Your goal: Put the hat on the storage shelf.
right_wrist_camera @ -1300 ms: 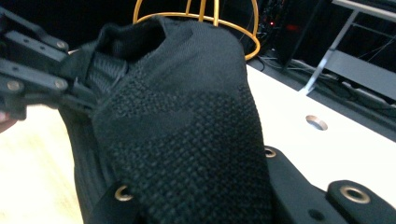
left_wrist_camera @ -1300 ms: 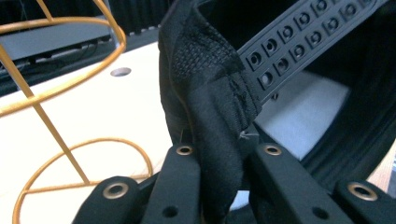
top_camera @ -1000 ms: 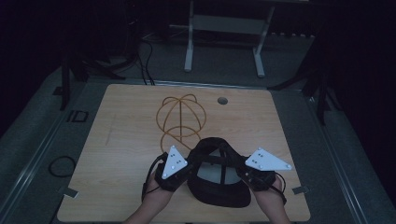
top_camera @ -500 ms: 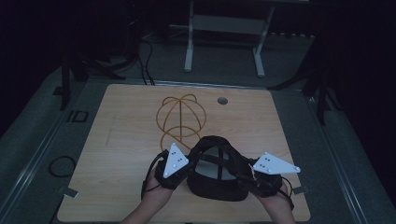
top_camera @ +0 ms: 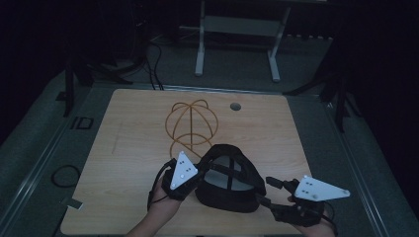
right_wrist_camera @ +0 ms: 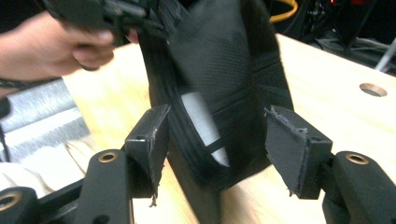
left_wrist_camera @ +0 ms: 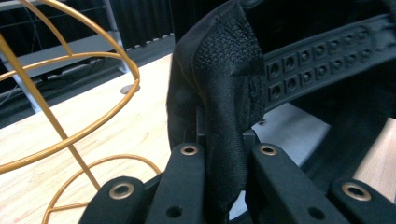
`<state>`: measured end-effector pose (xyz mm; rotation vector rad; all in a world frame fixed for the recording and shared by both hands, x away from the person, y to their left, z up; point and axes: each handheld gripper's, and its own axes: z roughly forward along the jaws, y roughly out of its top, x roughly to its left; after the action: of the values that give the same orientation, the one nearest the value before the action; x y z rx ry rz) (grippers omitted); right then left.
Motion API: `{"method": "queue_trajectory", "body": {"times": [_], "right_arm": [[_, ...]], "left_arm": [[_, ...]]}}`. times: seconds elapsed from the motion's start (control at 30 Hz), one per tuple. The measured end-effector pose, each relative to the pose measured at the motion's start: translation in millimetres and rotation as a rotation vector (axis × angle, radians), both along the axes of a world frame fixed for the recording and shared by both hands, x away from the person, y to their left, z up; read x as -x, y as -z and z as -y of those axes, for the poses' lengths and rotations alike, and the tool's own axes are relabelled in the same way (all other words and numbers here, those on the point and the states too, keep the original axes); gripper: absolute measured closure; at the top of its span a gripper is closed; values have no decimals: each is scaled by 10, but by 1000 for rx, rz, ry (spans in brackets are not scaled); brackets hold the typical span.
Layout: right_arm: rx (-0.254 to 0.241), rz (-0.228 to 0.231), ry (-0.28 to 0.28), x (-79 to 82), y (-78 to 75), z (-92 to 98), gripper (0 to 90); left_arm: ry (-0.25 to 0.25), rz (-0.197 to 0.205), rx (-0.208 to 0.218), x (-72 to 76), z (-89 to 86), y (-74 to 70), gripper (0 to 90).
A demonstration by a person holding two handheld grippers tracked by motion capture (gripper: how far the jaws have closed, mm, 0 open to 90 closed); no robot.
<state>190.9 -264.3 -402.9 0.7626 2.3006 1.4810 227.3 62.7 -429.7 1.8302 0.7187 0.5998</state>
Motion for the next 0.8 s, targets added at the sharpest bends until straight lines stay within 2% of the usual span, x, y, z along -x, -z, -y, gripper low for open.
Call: {"method": "queue_trajectory", "body": {"times": [0.03,0.07,0.13,0.2,0.23,0.27,0.3,0.4,0.47,0.53,0.67,0.73,0.8], "right_arm": [[0,0,0,0,0,0,379],[-27,9,30,-3,-62,81,367],[-25,18,36,-9,-88,113,366],[-19,38,57,-36,-125,162,370],[-18,42,60,-53,-136,177,380],[0,59,67,-88,-150,194,391],[2,64,65,-109,-157,201,391],[5,75,70,-143,-169,214,412],[-12,76,63,-201,-176,220,422],[-13,77,63,-215,-177,214,425],[-11,72,40,-259,-185,156,432],[-8,74,24,-268,-191,115,438],[-8,73,5,-274,-200,72,445]], "left_arm": [[-2,-1,3,-7,-21,-1,882],[3,-3,11,-15,-40,-2,882],[18,6,16,-24,-85,-11,882],[22,21,8,-31,-125,-25,882],[46,28,8,-36,-155,-34,882],[48,43,-4,-35,-176,-40,881],[73,62,-11,-34,-231,-55,882],[85,86,-24,-24,-281,-68,881],[96,121,-29,-10,-337,-77,881],[129,130,-19,-13,-382,-86,880],[168,193,-28,-3,-457,-95,880],[198,215,-22,-2,-487,-102,880],[230,219,-13,-6,-509,-110,881]]}}
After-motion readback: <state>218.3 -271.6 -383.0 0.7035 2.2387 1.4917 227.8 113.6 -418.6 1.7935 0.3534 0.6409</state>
